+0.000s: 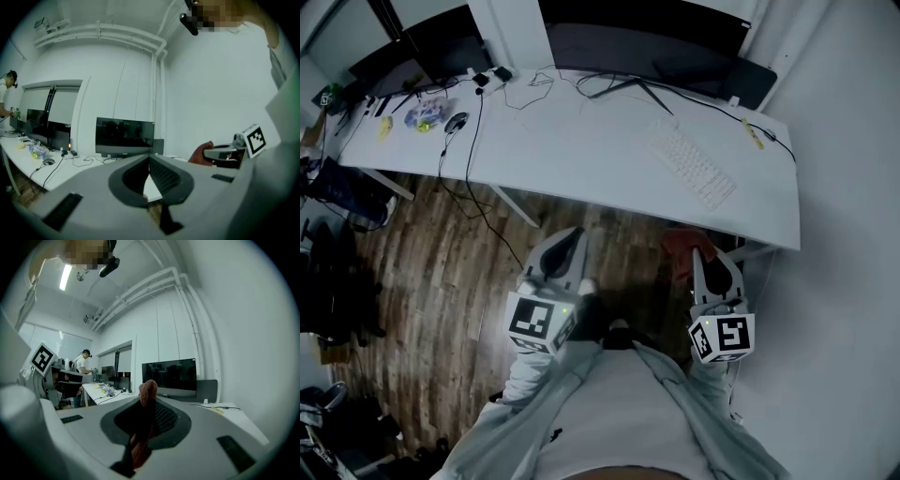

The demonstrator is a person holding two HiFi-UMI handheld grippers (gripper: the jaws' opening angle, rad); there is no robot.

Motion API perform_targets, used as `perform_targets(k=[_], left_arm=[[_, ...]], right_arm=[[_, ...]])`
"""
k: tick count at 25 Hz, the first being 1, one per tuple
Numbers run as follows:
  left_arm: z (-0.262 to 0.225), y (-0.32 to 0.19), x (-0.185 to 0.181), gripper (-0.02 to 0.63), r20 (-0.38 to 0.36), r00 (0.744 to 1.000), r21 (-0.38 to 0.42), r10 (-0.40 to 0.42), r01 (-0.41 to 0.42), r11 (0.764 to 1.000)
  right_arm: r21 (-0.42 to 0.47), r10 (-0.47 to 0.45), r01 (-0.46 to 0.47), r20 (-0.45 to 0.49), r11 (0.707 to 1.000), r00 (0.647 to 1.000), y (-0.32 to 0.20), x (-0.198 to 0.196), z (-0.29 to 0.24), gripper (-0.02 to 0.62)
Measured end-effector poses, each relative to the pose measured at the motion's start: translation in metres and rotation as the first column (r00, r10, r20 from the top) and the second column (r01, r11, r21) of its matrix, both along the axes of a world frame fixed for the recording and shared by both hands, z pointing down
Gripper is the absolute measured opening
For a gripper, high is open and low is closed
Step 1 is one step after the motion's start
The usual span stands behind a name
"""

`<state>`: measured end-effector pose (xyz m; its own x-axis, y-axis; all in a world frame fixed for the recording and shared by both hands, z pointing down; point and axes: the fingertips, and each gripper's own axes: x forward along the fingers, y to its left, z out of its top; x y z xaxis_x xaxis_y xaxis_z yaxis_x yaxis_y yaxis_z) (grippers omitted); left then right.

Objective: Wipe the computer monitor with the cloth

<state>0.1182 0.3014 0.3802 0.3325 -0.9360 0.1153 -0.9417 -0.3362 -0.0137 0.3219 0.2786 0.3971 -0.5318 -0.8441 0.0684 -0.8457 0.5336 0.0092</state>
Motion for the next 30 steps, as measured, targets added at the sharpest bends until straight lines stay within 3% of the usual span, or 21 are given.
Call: perform_targets(k=[7, 19, 30], left_arm=[[0.009, -0.047, -0.025, 0.021, -0.006, 1.0, -0.003, 0.025, -0.025, 1.0], [-0.008, -0.189, -0.105, 0.021, -0.009, 0.995, 0.011, 0.102, -0.102, 0.995], [0.004, -0.258, -0.135, 0.021, -0.017, 0.975, -0.027, 0.221, -0.221, 0.975]], right_arm=[[-0.024, 0.002, -0.002, 0.005, 1.0, 1.0, -0.045, -0.032, 0.012, 0.043], [-0.007, 0.011, -0.011, -0.008, 1.0, 1.0, -0.182, -0.132, -0.011, 0.043], [-0.06, 0.133, -0.134, -0.022, 0.989, 0.991, -0.227, -0.16, -0.001, 0.043]])
